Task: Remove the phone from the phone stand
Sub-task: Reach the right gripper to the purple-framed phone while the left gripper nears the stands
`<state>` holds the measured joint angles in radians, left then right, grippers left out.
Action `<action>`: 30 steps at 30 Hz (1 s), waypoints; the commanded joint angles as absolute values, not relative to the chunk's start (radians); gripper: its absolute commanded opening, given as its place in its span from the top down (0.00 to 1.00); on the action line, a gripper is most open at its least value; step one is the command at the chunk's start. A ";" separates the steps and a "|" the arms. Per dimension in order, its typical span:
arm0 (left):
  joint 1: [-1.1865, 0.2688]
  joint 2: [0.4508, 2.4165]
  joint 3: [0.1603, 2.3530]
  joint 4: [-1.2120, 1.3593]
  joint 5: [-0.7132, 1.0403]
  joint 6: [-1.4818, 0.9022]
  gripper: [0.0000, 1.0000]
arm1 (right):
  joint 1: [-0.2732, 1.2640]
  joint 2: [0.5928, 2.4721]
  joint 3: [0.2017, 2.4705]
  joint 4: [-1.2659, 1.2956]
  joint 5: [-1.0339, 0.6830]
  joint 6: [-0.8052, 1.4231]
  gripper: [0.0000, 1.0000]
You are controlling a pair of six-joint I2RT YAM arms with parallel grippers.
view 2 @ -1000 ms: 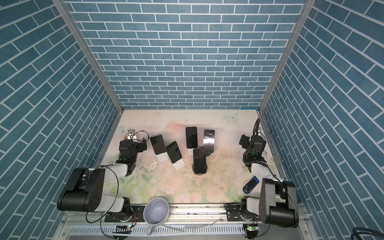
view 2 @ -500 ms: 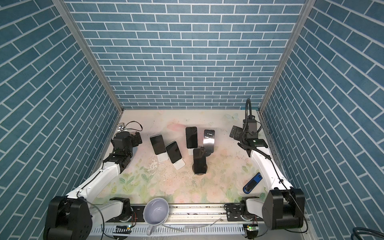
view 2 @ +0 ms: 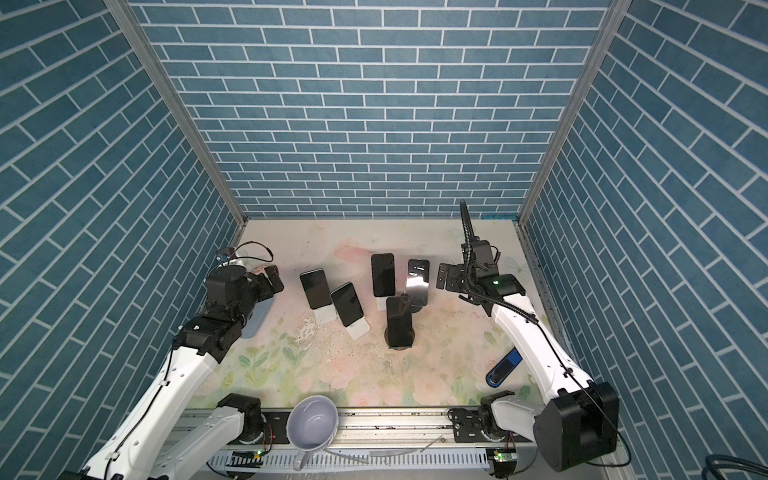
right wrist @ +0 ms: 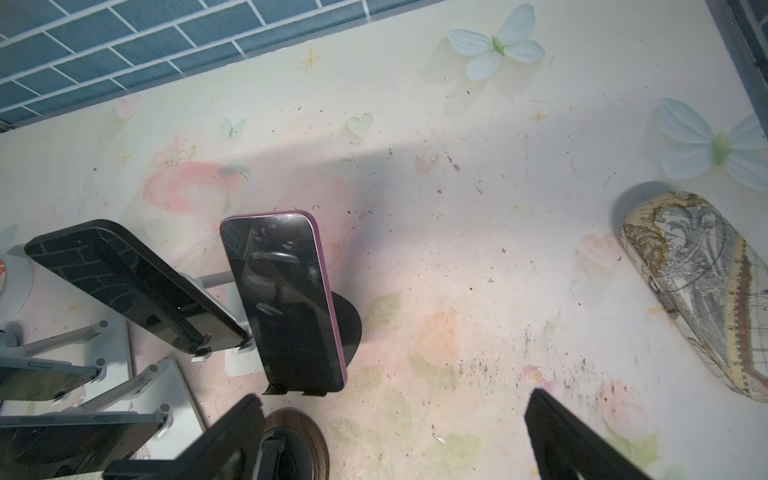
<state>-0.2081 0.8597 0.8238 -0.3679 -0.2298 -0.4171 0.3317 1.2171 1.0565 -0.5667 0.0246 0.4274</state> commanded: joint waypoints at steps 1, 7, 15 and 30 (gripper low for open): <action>-0.229 0.868 0.884 -0.507 -0.104 -0.438 0.00 | 0.346 1.253 1.127 -0.564 0.006 0.474 0.01; -0.256 0.845 0.911 -0.474 0.044 -0.454 0.00 | 0.384 1.337 1.169 -0.512 -0.006 0.486 0.01; -0.261 0.830 0.902 -0.390 0.220 -0.474 0.00 | 0.452 1.457 1.236 -0.500 0.034 0.504 0.01; -0.264 0.847 0.838 -0.213 0.503 -0.463 0.00 | 0.530 1.625 1.305 -0.458 0.138 0.529 0.01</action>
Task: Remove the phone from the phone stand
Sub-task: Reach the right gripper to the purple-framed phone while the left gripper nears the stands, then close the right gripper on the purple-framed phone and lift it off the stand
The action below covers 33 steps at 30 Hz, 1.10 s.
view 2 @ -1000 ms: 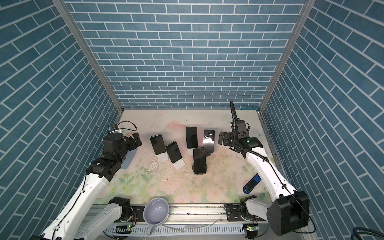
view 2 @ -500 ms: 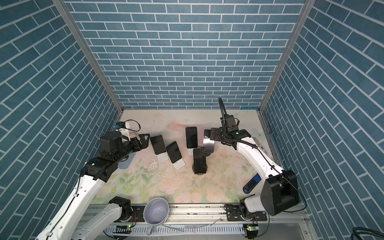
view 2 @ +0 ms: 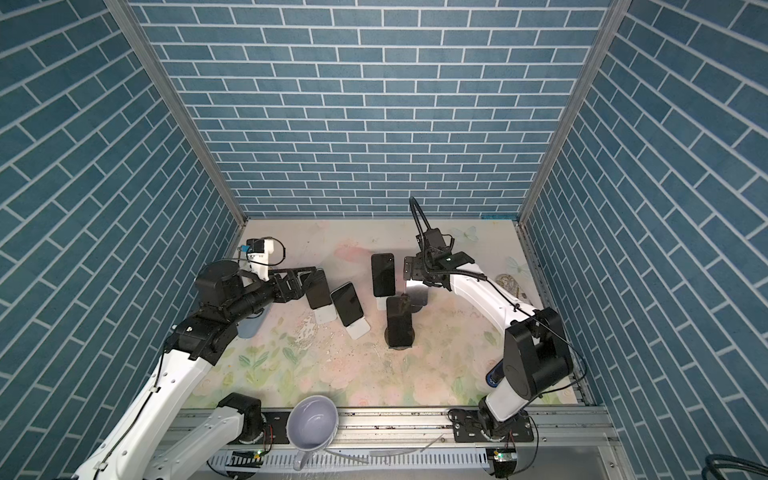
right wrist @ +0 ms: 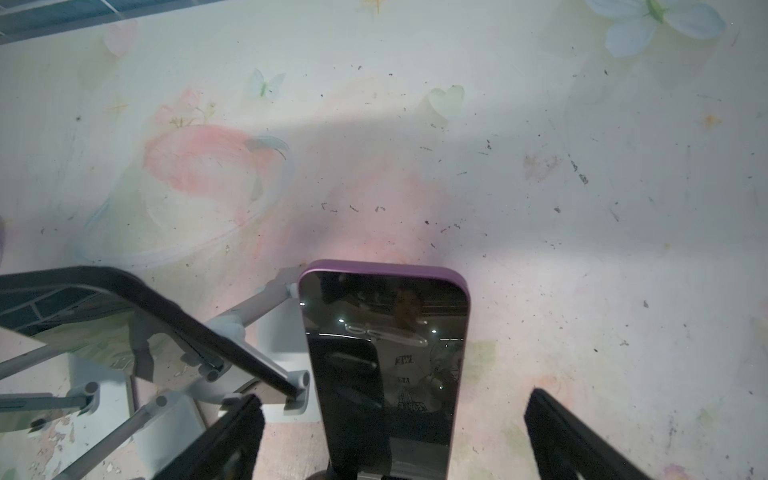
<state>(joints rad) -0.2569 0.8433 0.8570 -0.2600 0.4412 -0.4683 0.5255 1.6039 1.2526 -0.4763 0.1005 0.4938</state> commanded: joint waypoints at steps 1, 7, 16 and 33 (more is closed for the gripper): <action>-0.264 0.847 0.835 -0.212 0.502 -0.462 0.00 | 0.531 1.631 1.308 -0.458 0.138 0.529 0.01; -0.264 0.846 0.841 -0.244 0.450 -0.416 0.00 | 0.532 1.680 1.339 -0.457 0.141 0.529 0.01; -0.264 0.866 0.830 -0.226 0.436 -0.395 0.00 | 0.535 1.755 1.398 -0.480 0.183 0.552 0.02; -0.264 0.884 0.824 -0.232 0.395 -0.372 0.00 | 0.570 1.857 1.469 -0.534 0.217 0.600 0.21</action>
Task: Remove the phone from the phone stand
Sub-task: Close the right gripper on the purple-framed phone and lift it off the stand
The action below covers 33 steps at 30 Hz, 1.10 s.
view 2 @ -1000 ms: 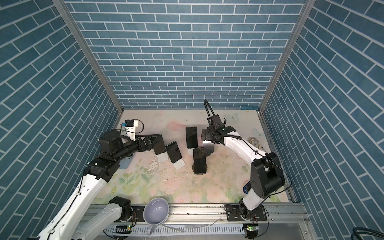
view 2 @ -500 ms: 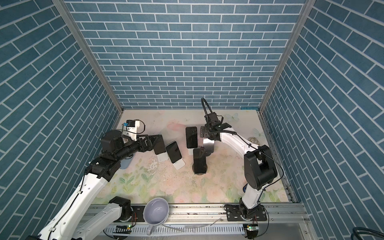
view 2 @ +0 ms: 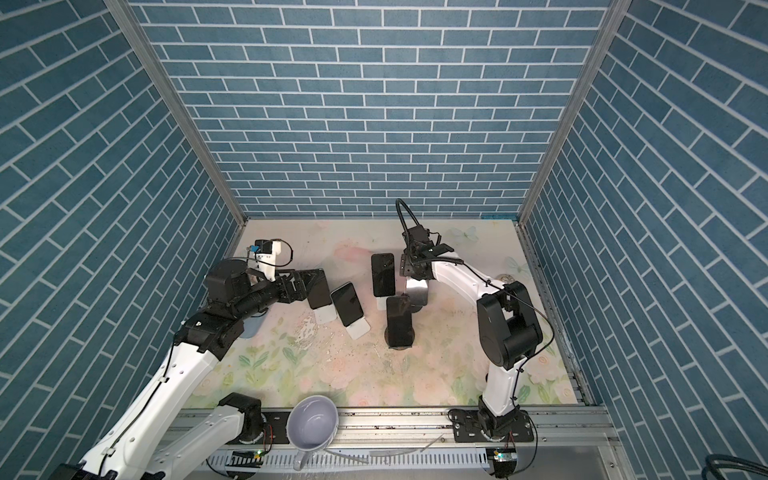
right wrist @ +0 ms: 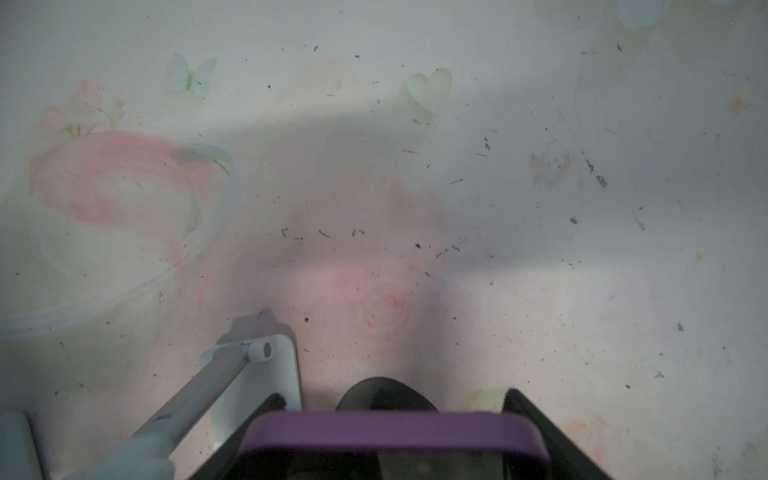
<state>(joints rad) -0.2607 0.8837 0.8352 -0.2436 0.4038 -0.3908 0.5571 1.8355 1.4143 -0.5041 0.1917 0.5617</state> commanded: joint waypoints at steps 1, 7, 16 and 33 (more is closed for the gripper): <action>-0.264 0.884 0.824 -0.235 0.396 -0.370 0.00 | 0.574 1.860 1.471 -0.539 0.223 0.601 0.23; -0.265 0.879 0.827 -0.241 0.400 -0.370 0.00 | 0.585 1.867 1.479 -0.544 0.236 0.597 0.48; -0.264 0.873 0.827 -0.245 0.396 -0.372 0.00 | 0.583 1.819 1.499 -0.560 0.238 0.547 0.64; -0.264 0.873 0.831 -0.264 0.395 -0.376 0.00 | 0.468 1.623 1.443 -0.570 0.293 0.474 0.68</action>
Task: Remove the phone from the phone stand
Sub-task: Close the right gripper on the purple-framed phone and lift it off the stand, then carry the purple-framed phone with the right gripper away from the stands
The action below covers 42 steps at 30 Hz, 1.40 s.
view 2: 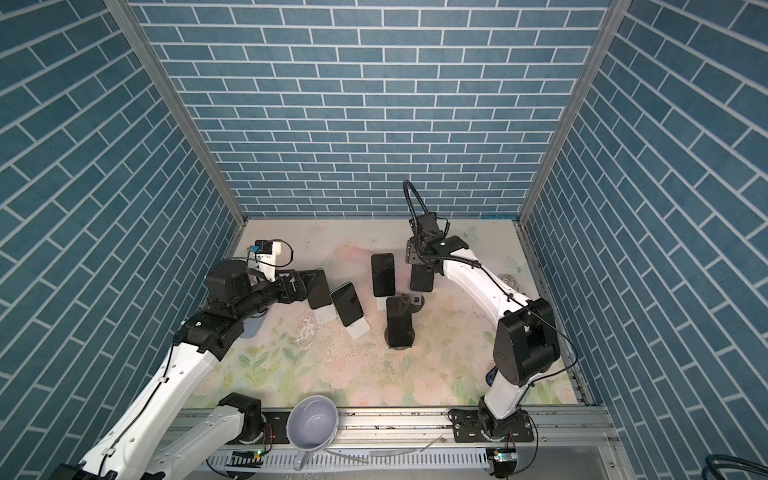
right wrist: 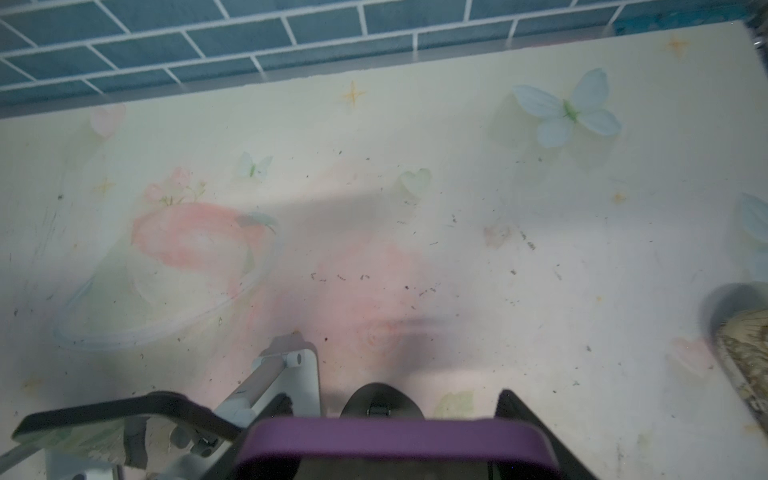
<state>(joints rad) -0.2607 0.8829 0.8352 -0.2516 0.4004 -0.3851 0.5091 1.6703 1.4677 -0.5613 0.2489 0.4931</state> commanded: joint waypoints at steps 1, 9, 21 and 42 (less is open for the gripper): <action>-0.264 0.874 0.831 -0.264 0.394 -0.376 0.00 | 0.446 1.612 1.418 -0.563 0.290 0.474 0.68; -0.264 0.883 0.827 -0.254 0.400 -0.387 0.00 | 0.300 1.599 1.255 -0.521 0.245 0.447 0.68; -0.264 0.886 0.824 -0.260 0.407 -0.394 0.00 | 0.285 1.828 1.293 -0.478 0.241 0.334 0.68; -0.264 0.849 0.826 -0.300 0.382 -0.372 0.00 | 0.285 2.176 1.648 -0.510 0.131 0.193 0.57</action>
